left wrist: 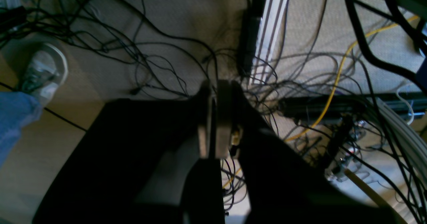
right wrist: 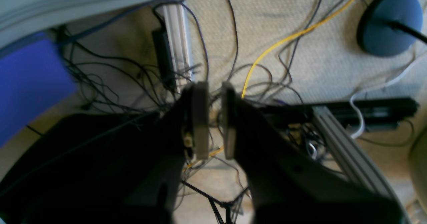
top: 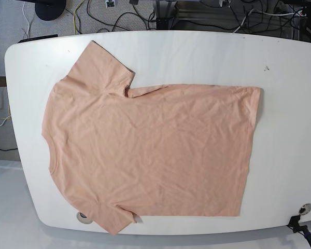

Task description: Fold the T-shirt properly

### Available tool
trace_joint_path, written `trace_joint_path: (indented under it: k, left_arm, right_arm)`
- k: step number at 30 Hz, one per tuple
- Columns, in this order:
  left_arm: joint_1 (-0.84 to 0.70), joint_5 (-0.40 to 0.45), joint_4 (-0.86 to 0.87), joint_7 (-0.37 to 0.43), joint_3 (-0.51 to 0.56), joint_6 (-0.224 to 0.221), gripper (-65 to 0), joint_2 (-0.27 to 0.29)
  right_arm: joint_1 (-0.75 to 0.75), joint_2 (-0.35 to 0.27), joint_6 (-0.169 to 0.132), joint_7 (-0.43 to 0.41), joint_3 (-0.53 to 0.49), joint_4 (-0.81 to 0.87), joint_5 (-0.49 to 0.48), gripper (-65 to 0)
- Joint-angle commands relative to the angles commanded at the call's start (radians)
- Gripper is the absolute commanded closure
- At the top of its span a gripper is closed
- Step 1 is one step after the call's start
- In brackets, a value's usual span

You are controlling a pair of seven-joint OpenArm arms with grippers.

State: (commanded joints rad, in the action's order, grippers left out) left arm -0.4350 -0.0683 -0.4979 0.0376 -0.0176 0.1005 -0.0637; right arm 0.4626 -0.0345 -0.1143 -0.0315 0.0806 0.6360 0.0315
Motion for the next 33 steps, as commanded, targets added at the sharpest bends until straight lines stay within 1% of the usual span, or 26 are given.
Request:
trace_joint_path:
  k: [7, 15, 17, 33]
  left_arm:
    - [-0.1, 0.0, -0.147, 0.003, 0.0, 0.0, -2.3, 0.0]
    - [-0.141, -0.002, -0.164, 0.006, 0.0, 0.002, -2.2, 0.0]
    - [-0.163, -0.002, -0.195, 0.006, 0.0, 0.002, -2.2, 0.0]
    - [-0.489, 0.002, -0.766, 0.0, -0.002, 0.002, -2.2, -0.006]
  right_arm:
    - [0.109, 0.0, 0.0, 0.0, 0.0, 0.178, 0.0, -6.7]
    - [0.235, 0.002, 0.0, 0.0, 0.0, 0.353, -0.002, -6.7]
    - [0.27, 0.002, 0.0, 0.0, 0.0, 0.408, -0.003, -6.7]
    - [0.537, 0.006, 0.0, 0.002, -0.026, 0.829, -0.011, -6.7]
